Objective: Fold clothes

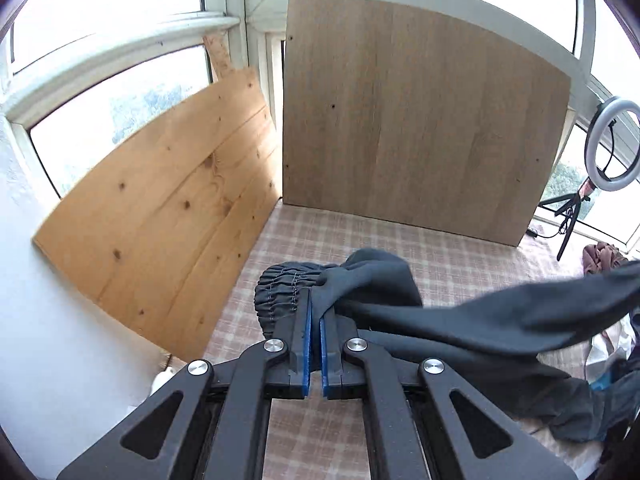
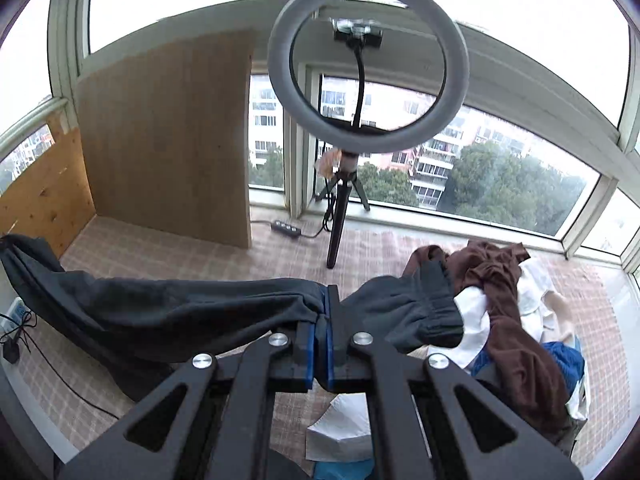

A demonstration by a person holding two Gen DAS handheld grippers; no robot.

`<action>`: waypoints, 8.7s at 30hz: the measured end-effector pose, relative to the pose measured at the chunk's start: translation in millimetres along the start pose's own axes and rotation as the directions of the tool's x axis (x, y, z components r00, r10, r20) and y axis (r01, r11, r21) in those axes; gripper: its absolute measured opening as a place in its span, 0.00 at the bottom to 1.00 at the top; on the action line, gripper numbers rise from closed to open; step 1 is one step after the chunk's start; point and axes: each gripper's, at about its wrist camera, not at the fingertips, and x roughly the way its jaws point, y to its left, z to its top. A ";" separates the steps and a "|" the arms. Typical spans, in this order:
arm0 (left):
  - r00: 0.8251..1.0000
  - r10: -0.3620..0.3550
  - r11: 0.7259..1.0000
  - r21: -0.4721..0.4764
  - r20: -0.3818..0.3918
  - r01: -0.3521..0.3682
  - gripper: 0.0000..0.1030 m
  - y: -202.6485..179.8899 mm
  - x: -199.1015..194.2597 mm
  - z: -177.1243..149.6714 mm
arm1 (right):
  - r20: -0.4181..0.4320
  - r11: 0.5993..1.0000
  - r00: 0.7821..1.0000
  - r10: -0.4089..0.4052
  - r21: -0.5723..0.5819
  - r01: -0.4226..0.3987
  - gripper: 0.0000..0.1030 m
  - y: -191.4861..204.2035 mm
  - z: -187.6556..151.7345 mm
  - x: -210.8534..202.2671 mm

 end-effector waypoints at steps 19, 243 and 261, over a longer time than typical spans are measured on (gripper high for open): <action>0.960 -0.006 1.000 -0.019 -0.281 0.001 0.53 38.2 76.5 -75.6 | -0.465 0.995 0.883 0.066 0.103 -0.020 0.04 -16.2 -190.4 20.8; 0.877 -0.276 0.840 0.345 -0.393 0.419 0.52 -292.4 159.7 6.9 | -0.305 0.949 0.952 0.021 0.306 0.077 0.46 -144.3 -34.8 143.6; 0.864 -0.174 0.812 0.427 -0.473 0.398 0.00 -330.6 246.9 -4.1 | -0.398 0.987 0.915 0.070 0.158 -0.007 0.03 -150.2 -23.3 297.5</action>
